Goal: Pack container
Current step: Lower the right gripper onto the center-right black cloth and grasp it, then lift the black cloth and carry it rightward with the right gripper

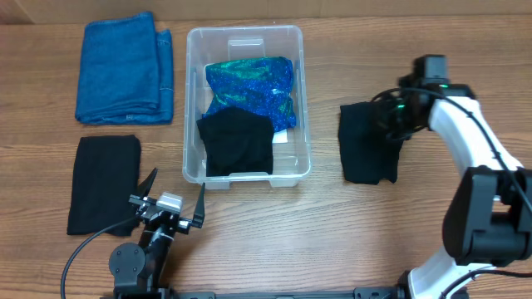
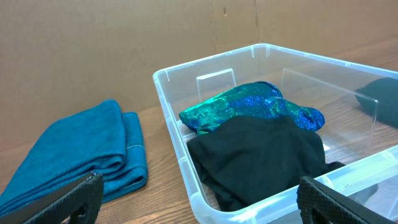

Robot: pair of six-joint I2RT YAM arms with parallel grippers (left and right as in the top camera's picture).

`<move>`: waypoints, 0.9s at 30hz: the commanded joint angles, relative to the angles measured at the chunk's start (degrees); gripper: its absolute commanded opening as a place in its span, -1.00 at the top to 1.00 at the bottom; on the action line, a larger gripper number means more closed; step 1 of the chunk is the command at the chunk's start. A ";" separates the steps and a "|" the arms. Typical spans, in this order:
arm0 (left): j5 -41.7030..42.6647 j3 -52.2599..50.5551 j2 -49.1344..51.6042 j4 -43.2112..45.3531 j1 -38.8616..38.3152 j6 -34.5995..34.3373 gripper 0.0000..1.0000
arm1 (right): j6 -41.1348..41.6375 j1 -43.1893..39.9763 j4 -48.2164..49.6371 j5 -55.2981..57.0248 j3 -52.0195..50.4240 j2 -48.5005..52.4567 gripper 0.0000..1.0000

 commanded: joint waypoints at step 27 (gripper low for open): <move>0.04 -0.22 -0.37 0.04 0.31 1.07 -1.00 | 4.52 -7.74 4.87 17.73 1.03 9.49 0.91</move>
